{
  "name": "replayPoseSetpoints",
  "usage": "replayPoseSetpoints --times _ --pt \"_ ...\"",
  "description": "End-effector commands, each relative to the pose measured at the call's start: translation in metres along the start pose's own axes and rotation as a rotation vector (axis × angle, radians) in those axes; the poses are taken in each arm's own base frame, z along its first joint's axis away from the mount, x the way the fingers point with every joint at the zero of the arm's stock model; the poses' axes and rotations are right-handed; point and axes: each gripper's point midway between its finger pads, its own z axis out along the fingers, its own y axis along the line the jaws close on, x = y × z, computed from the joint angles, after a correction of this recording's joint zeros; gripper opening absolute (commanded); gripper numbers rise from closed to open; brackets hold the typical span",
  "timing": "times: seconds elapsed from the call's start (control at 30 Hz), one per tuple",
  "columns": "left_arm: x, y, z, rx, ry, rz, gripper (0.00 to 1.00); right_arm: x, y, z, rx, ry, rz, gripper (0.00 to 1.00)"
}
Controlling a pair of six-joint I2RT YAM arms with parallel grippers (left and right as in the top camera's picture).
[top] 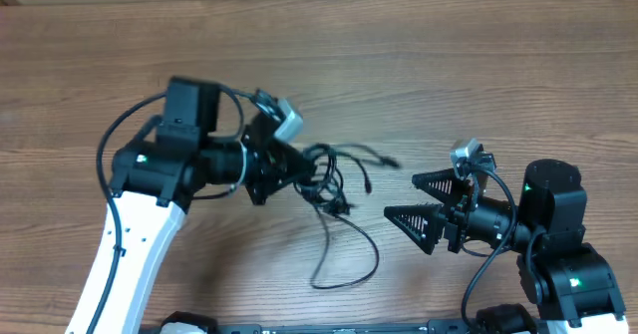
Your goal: Untangle cables
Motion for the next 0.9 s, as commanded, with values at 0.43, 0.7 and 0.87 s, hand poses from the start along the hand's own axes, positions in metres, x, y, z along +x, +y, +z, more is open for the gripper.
replayPoseSetpoints --times 0.43,0.7,0.87 --pt "0.040 -0.045 0.042 -0.007 0.296 0.610 0.04 -0.011 0.000 -0.005 0.039 -0.026 -0.028 0.98" --pt "0.026 -0.061 0.051 0.045 0.220 0.672 0.04 -0.005 -0.003 -0.005 0.052 -0.003 -0.036 0.90" --pt "0.012 -0.069 0.053 0.081 0.150 0.703 0.04 0.004 -0.004 -0.005 0.055 0.028 -0.073 0.87"
